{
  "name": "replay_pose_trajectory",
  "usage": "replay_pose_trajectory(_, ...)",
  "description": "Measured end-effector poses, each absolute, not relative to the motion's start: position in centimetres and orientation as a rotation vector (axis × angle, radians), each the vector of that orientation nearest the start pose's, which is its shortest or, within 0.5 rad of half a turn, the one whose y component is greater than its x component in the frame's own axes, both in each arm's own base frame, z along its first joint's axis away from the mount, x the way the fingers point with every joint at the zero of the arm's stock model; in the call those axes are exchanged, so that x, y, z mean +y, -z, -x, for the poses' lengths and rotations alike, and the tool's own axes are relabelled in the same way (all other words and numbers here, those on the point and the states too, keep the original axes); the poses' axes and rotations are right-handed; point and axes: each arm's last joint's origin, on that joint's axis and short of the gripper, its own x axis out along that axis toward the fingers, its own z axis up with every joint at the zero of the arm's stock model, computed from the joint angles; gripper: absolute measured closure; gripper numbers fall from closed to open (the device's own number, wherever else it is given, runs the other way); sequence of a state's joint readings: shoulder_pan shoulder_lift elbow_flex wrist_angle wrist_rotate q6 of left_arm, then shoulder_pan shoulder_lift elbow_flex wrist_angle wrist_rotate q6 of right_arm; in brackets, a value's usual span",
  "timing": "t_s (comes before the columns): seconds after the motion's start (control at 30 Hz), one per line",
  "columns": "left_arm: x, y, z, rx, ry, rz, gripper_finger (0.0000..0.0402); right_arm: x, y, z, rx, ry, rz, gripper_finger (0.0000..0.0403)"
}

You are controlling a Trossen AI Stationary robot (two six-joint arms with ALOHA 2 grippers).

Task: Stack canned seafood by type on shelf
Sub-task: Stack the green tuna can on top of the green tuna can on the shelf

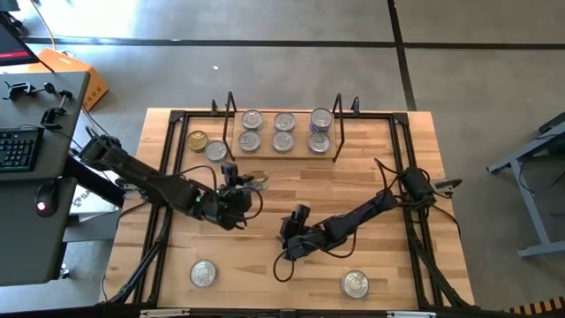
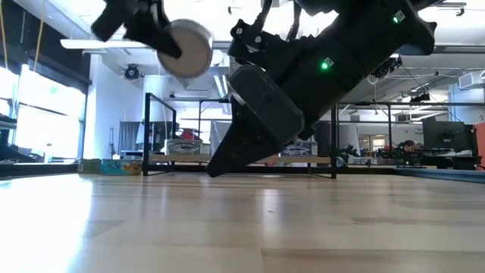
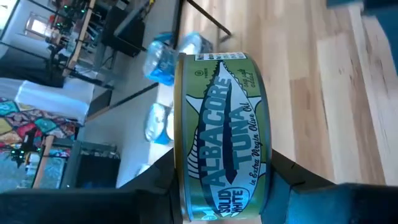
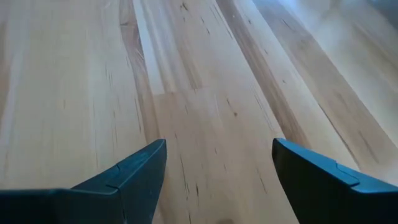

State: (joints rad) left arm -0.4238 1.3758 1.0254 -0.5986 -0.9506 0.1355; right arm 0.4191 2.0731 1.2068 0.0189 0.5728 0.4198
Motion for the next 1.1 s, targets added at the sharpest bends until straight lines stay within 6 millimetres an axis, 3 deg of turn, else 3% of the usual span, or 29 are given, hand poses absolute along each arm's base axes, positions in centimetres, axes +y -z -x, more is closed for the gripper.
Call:
replay_pose_trajectory(0.2,-7.6,-29.9,-26.4,0.771,-0.481,-0.735,0.0278,15.3,-11.8,-38.3,0.695,0.293,0.01,0.0119)
replay_pose_trajectory(0.47,-3.7,-31.1,-27.6,0.843,-0.52,-0.778,0.0277,15.3,-11.8,-38.3,0.695,0.292,0.012,0.0119)
replay_pose_trajectory(0.63,0.3,-31.4,-28.3,0.898,-0.549,-0.796,0.0276,15.2,-11.8,-38.4,0.689,0.307,0.014,0.0119)
replay_pose_trajectory(0.83,6.7,-31.7,-28.3,0.93,-0.645,-0.712,0.0278,15.2,-11.8,-38.4,0.684,0.316,0.03,0.0119)
replay_pose_trajectory(1.1,13.5,-28.1,-28.4,1.038,-0.682,-0.618,0.0276,15.0,-11.8,-38.5,0.69,0.31,0.063,0.0119)
